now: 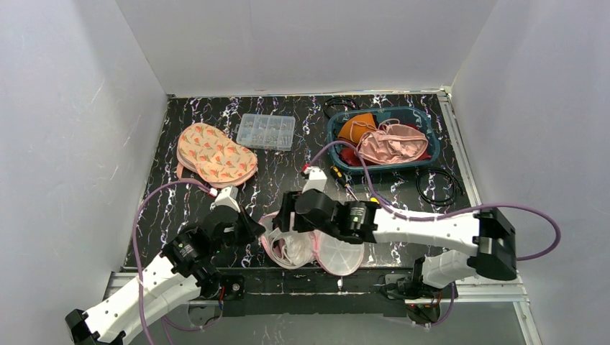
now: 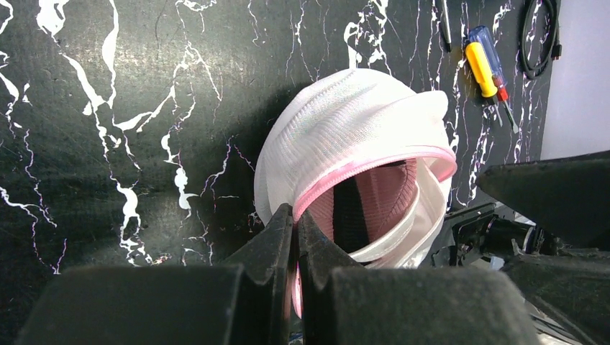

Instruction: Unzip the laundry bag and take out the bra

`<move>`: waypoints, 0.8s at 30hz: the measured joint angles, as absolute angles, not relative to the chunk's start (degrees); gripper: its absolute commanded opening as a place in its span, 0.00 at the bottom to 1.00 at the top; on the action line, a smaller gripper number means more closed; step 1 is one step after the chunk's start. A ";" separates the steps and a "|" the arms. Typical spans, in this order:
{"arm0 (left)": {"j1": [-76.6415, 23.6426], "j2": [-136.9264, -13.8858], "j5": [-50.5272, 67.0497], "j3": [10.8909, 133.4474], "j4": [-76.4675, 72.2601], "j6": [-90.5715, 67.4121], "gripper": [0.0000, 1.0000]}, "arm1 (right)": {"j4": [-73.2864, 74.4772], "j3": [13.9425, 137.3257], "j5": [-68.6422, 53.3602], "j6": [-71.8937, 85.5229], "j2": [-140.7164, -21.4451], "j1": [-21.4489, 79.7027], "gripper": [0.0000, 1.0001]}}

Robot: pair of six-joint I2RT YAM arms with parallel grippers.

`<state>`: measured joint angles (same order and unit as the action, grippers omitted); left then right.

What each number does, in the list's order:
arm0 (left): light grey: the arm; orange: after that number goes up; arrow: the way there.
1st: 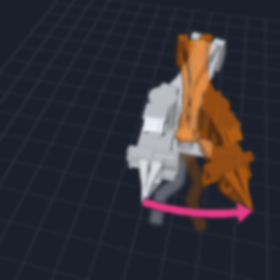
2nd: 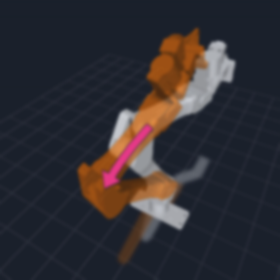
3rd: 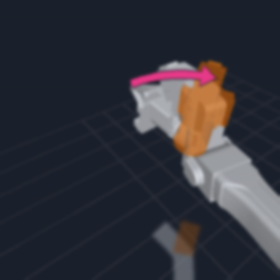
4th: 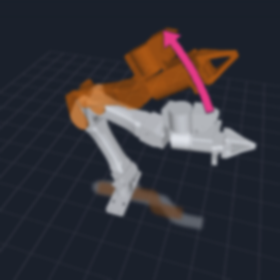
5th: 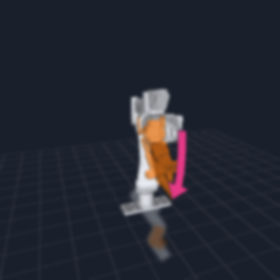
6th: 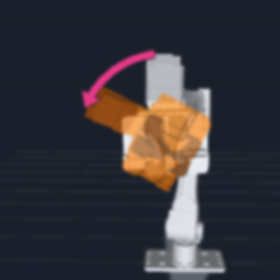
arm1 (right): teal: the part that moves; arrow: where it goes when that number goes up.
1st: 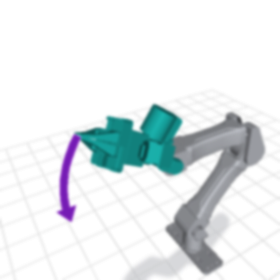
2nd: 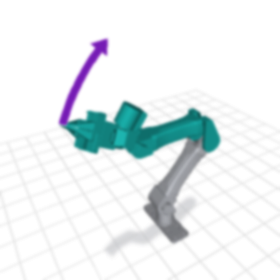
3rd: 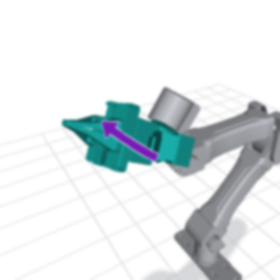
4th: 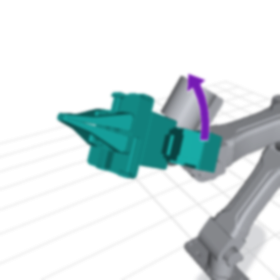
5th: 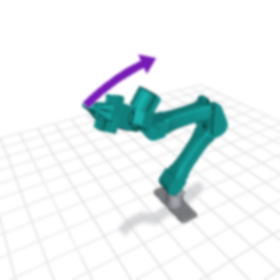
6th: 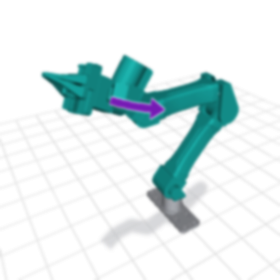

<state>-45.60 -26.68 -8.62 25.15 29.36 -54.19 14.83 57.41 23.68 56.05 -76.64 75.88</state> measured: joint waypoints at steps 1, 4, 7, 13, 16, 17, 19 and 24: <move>-45.60 -26.79 -8.60 25.15 29.26 -54.02 0.00 | 15.07 59.31 23.97 55.75 -78.35 75.88 0.76; -45.63 -27.07 -8.58 25.15 29.12 -53.58 0.00 | 16.69 63.13 25.10 55.48 -82.32 75.88 0.76; -45.63 -27.46 -8.58 25.15 28.95 -53.36 0.00 | 18.76 65.14 26.30 55.37 -85.27 75.88 0.76; -45.63 -28.32 -8.60 25.15 28.80 -53.08 0.00 | 23.62 68.75 28.01 55.09 -90.54 75.88 0.70; -45.63 -28.29 -8.60 25.15 28.77 -52.93 0.00 | 24.82 68.93 28.18 54.98 -91.35 75.88 0.66; -45.63 -28.27 -8.60 25.15 28.77 -52.90 0.00 | 25.23 68.93 28.18 54.98 -91.35 75.88 0.65; -45.63 -28.27 -8.60 25.15 28.77 -52.90 0.00 | 25.63 68.86 28.18 54.89 -91.35 75.88 0.64; -45.63 -28.21 -8.64 25.15 28.82 -52.90 0.00 | 25.61 66.04 27.99 54.85 -89.12 75.88 0.58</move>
